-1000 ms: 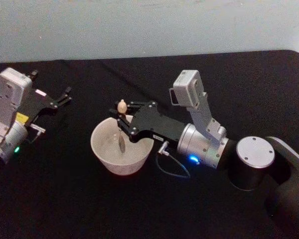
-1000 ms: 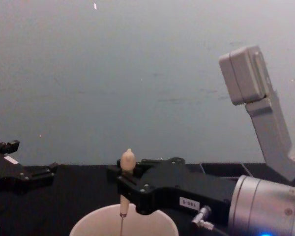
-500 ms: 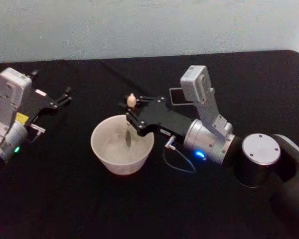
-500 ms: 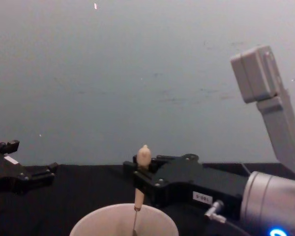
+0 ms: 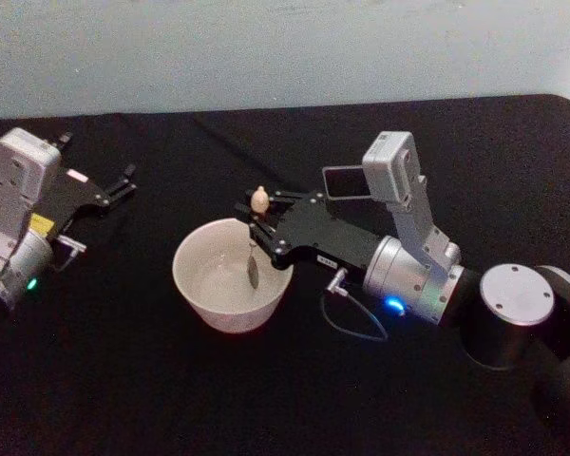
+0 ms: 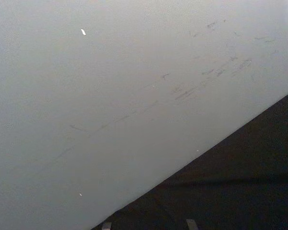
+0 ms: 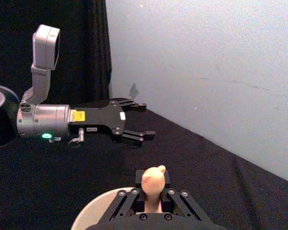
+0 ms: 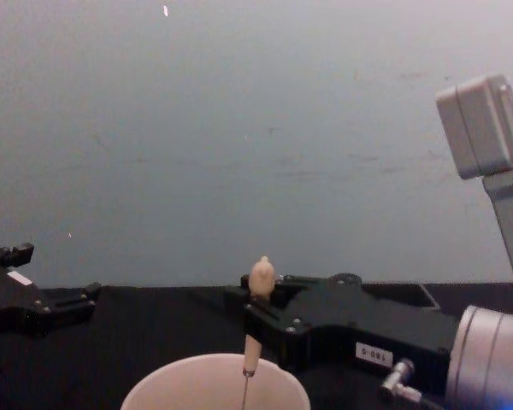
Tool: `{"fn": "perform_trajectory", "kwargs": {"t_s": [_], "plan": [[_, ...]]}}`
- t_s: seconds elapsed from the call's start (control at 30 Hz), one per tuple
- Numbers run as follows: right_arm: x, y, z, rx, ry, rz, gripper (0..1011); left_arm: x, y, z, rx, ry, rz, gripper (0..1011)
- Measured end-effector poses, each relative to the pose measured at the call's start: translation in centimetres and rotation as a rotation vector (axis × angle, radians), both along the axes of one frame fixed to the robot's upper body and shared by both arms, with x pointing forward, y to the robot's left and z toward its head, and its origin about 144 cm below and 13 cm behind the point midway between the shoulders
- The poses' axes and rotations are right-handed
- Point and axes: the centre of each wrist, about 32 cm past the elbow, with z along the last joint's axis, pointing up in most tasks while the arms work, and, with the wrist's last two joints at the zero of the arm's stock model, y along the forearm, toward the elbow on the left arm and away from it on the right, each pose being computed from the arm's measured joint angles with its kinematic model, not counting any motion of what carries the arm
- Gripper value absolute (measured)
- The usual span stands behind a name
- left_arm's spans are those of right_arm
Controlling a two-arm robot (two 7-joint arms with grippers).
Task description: Pick up the stirring spoon with one hand, stir inside the cup, then place it back in its original position.
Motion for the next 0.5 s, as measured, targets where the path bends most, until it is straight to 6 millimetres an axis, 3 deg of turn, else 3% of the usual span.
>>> {"fn": "perform_trajectory", "kwargs": {"t_s": [0.5], "plan": [[-1.11,0.67,-0.21,0.002,0.022,0.058,169,0.00,0.00,0.00,0.000,0.000,0.000,1001]]}}
